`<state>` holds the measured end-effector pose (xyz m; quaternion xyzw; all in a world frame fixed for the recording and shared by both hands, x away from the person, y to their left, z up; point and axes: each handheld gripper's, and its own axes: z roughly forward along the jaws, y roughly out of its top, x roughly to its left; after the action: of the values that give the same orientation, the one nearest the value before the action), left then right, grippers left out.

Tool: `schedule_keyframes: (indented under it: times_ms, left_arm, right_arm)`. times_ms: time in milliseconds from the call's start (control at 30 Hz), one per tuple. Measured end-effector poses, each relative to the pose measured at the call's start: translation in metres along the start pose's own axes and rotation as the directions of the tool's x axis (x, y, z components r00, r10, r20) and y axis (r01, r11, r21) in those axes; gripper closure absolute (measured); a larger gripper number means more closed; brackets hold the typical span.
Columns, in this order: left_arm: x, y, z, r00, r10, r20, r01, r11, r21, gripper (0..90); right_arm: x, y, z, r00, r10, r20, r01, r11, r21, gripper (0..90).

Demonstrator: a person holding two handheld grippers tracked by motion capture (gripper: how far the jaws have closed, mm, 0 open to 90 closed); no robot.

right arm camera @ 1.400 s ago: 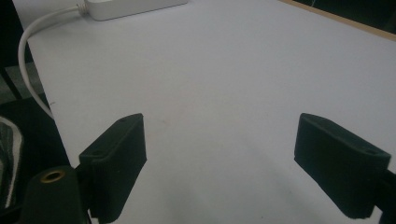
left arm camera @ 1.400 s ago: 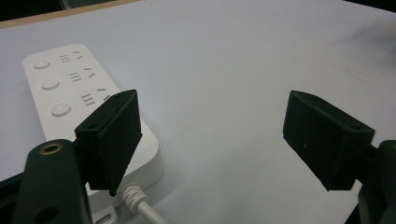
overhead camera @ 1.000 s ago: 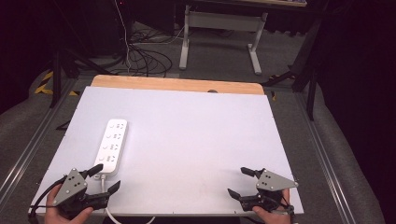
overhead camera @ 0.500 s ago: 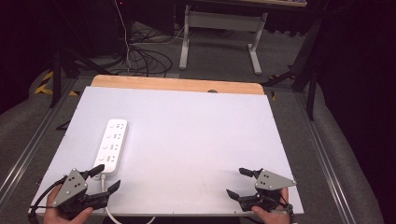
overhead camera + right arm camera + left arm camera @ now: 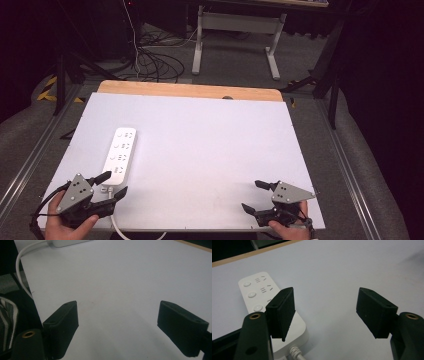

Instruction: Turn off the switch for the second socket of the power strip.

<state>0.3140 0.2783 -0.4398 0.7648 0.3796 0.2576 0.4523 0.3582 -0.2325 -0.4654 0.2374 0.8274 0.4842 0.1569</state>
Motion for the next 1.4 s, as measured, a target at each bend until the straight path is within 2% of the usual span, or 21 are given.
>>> schedule_keyframes:
  times_ms: [100, 333, 667, 1200, 1400]
  left_arm:
    - [0.002, 0.004, 0.0, 1.0, -0.008, -0.003, 0.008, 1.0, -0.002, 31.9]
    - [0.006, 0.013, 0.004, 1.0, 0.008, -0.005, -0.008, 0.9999, 0.01, 31.8]
    - [0.017, 0.024, 0.013, 0.9998, -0.016, 0.007, 0.016, 0.9995, 0.028, 31.8]
    - [0.029, 0.041, 0.025, 0.9996, -0.027, -0.006, 0.028, 0.9989, 0.037, 31.8]
    - [0.033, 0.044, 0.028, 0.9997, -0.02, -0.014, 0.021, 0.9989, 0.042, 31.8]
  right_arm:
    - [0.0, 0.0, 0.0, 1.0, 0.0, 0.0, 0.0, 1.0, 0.0, 17.7]
    - [0.0, 0.0, 0.0, 1.0, -0.001, -0.002, 0.001, 1.0, 0.0, 17.7]
    - [0.0, -0.001, 0.0, 1.0, -0.001, -0.006, 0.001, 1.0, 0.002, 17.8]
    - [0.0, -0.001, 0.001, 1.0, -0.004, -0.007, 0.004, 1.0, 0.007, 17.7]
    - [0.0, -0.001, 0.001, 1.0, -0.004, -0.008, 0.005, 1.0, 0.006, 17.7]
